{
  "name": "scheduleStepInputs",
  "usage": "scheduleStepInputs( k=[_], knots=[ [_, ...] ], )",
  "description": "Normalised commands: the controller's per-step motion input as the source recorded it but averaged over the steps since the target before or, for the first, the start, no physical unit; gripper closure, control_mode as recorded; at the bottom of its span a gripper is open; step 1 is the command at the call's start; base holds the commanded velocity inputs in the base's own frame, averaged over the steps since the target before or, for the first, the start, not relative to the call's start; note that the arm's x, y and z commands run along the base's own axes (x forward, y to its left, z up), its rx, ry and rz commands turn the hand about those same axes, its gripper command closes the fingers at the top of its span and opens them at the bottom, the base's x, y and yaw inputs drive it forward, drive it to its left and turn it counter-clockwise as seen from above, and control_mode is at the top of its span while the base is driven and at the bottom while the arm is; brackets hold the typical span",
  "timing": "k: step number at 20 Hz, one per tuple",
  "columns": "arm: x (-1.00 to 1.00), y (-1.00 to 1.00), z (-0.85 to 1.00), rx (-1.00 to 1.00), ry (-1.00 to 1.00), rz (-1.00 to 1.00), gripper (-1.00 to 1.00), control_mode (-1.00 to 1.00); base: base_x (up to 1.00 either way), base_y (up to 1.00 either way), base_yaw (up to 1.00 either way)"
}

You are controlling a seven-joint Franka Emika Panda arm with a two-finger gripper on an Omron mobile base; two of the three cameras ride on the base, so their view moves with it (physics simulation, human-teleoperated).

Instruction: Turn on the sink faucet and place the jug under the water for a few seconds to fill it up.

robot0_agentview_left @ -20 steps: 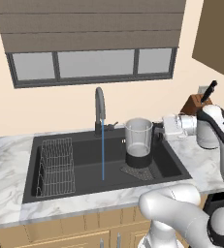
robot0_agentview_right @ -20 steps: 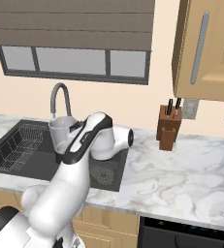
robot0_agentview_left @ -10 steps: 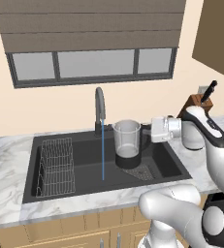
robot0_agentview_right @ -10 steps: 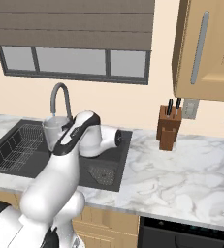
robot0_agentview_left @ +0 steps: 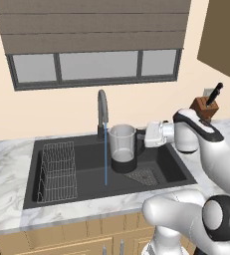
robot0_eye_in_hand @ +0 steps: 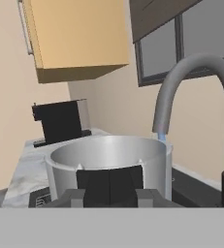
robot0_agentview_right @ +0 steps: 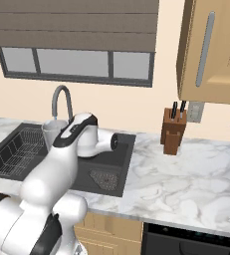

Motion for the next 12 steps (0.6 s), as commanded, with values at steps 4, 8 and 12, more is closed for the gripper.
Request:
scheduleStepInputs(
  k=[4, 8, 12],
  knots=[
    [0.1, 0.01, -0.19, 0.0, 0.0, 0.0, 1.0, -1.0, 0.0, 0.0, 0.0],
    [0.1, 0.0, -0.22, 0.0, 0.0, 0.0, 1.0, -1.0, 0.0, 0.0, 0.0],
    [0.16, 0.0, -0.18, 0.0, 0.0, 0.0, 1.0, -1.0, 0.0, 0.0, 0.0]
  ],
)
